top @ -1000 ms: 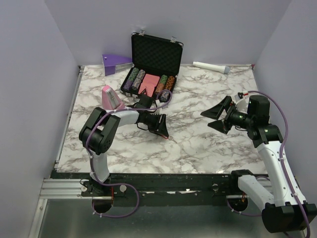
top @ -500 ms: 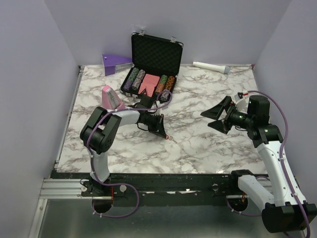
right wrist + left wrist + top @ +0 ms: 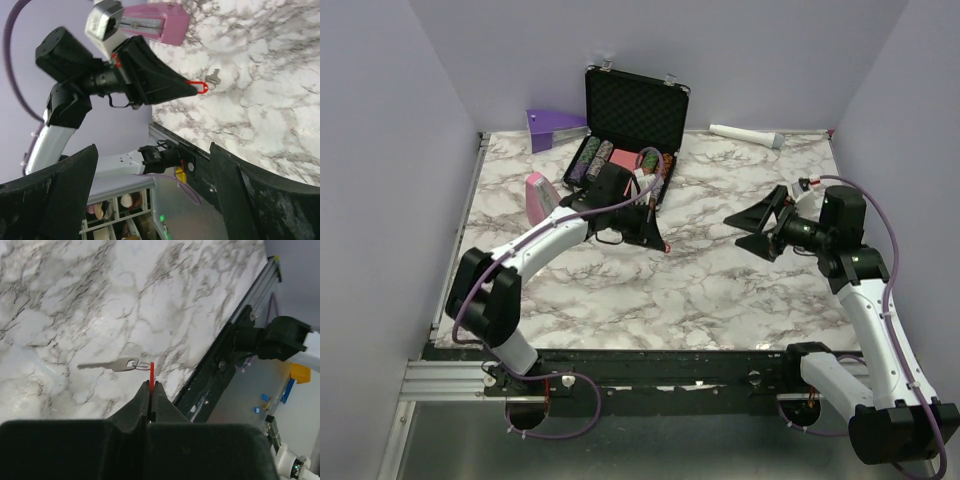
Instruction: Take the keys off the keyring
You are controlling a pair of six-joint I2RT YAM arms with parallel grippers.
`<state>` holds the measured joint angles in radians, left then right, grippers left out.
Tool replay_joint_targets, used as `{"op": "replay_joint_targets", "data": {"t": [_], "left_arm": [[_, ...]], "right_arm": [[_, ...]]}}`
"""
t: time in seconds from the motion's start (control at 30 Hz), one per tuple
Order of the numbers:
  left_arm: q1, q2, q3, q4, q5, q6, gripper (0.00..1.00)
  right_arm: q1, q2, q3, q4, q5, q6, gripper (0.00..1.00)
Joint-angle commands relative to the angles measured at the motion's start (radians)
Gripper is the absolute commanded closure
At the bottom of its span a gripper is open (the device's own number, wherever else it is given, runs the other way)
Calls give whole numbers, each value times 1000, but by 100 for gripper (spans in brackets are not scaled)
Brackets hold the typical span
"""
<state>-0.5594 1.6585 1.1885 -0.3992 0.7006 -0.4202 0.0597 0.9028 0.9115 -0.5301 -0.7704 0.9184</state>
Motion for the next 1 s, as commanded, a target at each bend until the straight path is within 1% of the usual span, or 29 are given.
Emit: {"op": "replay_joint_targets", "data": {"t": [0.0,0.1,0.17,0.27,0.37,0.43,0.53,0.6,0.67,0.87,0.97], "left_arm": [[-46,-140,117,-121,-88,-66,100],[-72,-190,226,-209,-121,-80,100],[-92,-216,307,-260,-130,-81,100],[-112,-243,442,-340,-127,-75,100],[-132,-243,583,-397,-61,-54,100],[-152,-244,658,-418,-14,-29,100],[-184,-243,744,-443,26,-15,100],[-204,-241,795,-441,49,-26,100],[-226,-241,830,-412,79,-55,100],[-280,-232,890,-256,135,-167,100],[-292,-207,937,-218,140,-204,100]], "right_arm": [[6,15,55,177,-99,109,0],[6,12,76,324,-150,230,0],[6,10,92,468,-179,333,0],[6,13,109,739,-204,502,0],[6,28,131,959,-228,623,0],[6,39,145,1062,-239,686,1],[6,56,161,1223,-256,795,3],[6,71,177,1362,-270,877,5],[8,91,199,1445,-279,937,6],[38,139,289,1475,-320,987,10],[57,169,313,1580,-316,1066,11]]}}
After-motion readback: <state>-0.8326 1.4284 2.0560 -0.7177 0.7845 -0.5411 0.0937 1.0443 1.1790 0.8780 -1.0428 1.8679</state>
